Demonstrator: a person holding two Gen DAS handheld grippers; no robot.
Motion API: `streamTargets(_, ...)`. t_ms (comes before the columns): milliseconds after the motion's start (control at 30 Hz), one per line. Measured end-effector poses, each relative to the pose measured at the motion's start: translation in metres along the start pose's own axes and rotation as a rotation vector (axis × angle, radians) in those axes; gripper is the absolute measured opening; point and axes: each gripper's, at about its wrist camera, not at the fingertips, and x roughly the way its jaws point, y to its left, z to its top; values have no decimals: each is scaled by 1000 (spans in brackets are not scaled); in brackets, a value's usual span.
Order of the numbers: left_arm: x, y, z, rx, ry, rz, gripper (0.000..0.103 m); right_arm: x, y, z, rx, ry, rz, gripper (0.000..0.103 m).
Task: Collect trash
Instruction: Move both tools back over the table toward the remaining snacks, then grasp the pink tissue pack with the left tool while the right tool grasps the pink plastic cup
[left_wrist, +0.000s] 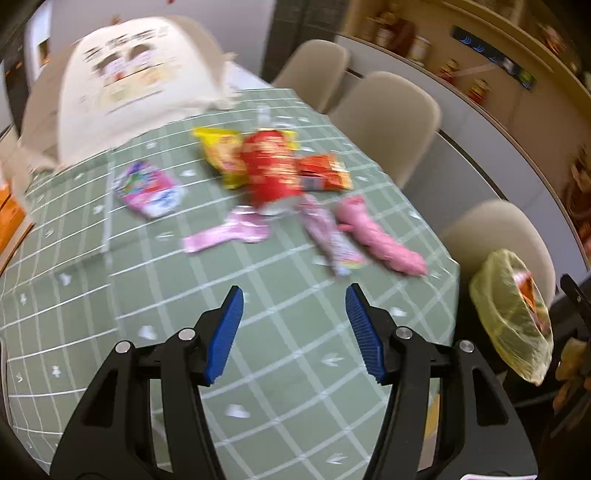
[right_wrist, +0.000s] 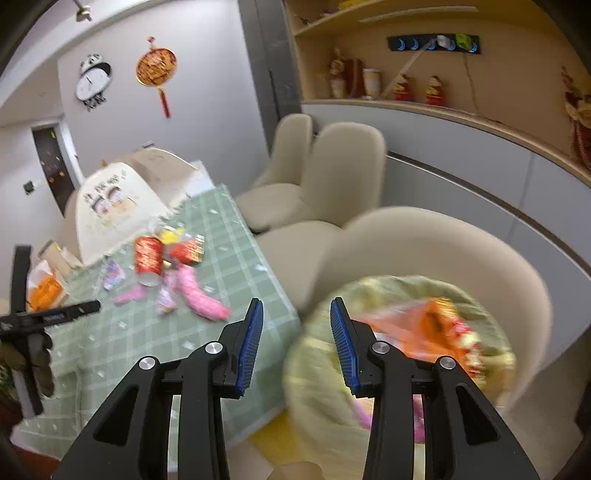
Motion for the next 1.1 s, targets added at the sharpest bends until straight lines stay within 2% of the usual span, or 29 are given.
streamTargets(100,0,38,3,-67,-11,19,55,20,32,1,-12,25,45,43)
streamTargets(167,2,68,8,-112,-17,25,55,36,57,0,-44,60,61,43)
streamTargets(267,9,111,19,-202,-20,27,55,55,92,-4,-98,90,61,43)
streamTargets(400,31,167,40,-363,-36,3,55,79,121,-12,-109,116,62,43)
streamTargets(467,44,179,51,-387,-45,-2,55,95,131,-18,-113,145,55,43)
streamTargets(567,72,183,71,-358,-39,0,55,115,145,-30,-119,180,26,43)
streamTargets(733,114,181,97,-318,-22,56,55,133,163,-49,-144,237,2,43)
streamTargets(867,129,171,111,-225,-32,90,54,147,175,-50,-172,268,-5,43)
streamTargets(1000,127,167,108,-125,-2,32,50,170,192,-38,-128,263,124,43)
streamTargets(1100,113,180,100,-136,18,-57,50,199,214,-24,-86,244,159,43)
